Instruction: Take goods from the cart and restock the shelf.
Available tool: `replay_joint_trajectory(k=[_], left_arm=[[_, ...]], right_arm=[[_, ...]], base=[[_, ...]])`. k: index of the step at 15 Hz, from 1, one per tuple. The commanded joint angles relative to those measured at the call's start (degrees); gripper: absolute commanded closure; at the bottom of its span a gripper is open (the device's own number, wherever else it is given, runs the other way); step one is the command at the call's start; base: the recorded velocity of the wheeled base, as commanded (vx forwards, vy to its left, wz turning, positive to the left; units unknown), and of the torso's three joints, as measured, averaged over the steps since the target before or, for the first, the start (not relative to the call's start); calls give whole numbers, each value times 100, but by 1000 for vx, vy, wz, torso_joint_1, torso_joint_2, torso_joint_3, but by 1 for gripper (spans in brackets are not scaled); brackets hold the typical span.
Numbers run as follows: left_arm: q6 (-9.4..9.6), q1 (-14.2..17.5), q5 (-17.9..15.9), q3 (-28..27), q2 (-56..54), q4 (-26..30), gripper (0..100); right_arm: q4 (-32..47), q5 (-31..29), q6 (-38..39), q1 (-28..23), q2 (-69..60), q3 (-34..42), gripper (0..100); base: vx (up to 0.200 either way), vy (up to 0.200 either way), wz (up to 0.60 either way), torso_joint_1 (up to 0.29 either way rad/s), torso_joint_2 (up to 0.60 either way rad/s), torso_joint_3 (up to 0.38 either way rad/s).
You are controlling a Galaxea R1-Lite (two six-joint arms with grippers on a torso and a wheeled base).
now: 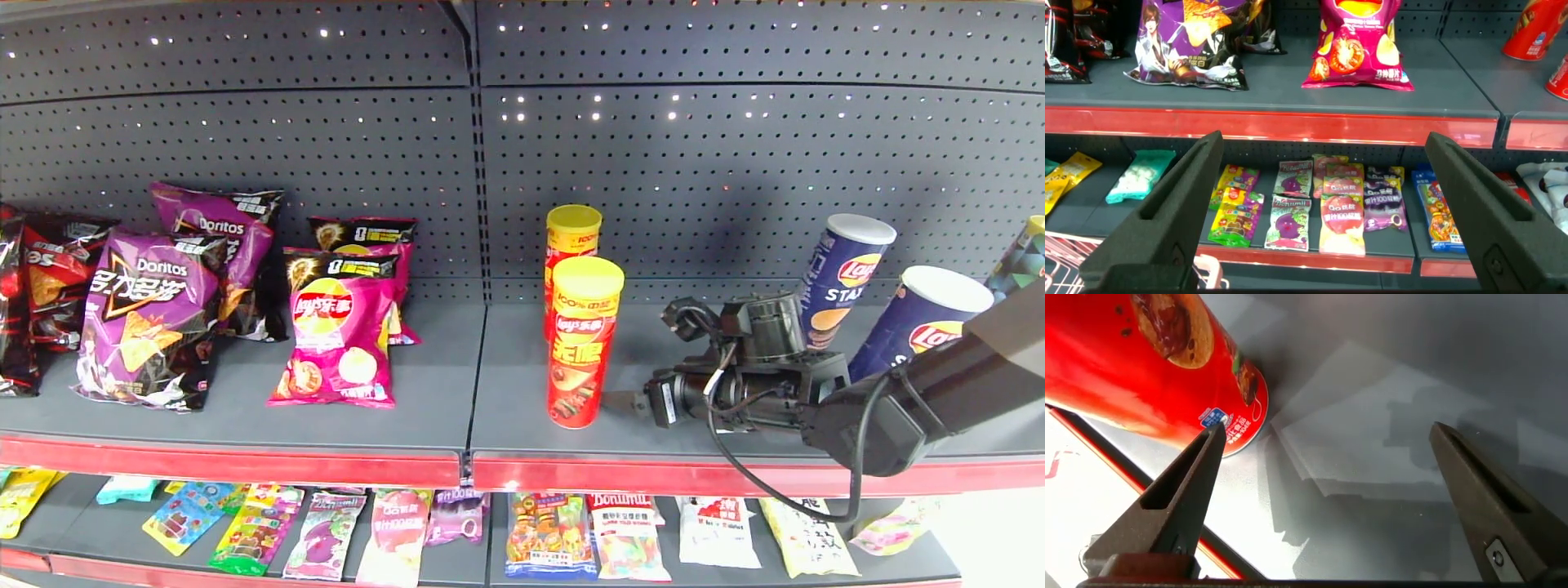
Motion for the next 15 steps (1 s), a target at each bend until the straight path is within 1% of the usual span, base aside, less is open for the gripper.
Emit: replay_joint_trajectory(k=[1,11,15], left_arm=[[3,2,2,0,9,-2,0],[3,2,2,0,9,-2,0],[-5,2,2,0,9,-2,0]], right_arm=[[-3,1,-3,3,5,-2,0],[-3,-7,15,144,31,-117,0],[-3,-16,24,117,14,-64,0]], base=[[0,0,0,0,0,0],[0,0,0,0,0,0],[0,0,0,0,0,0]])
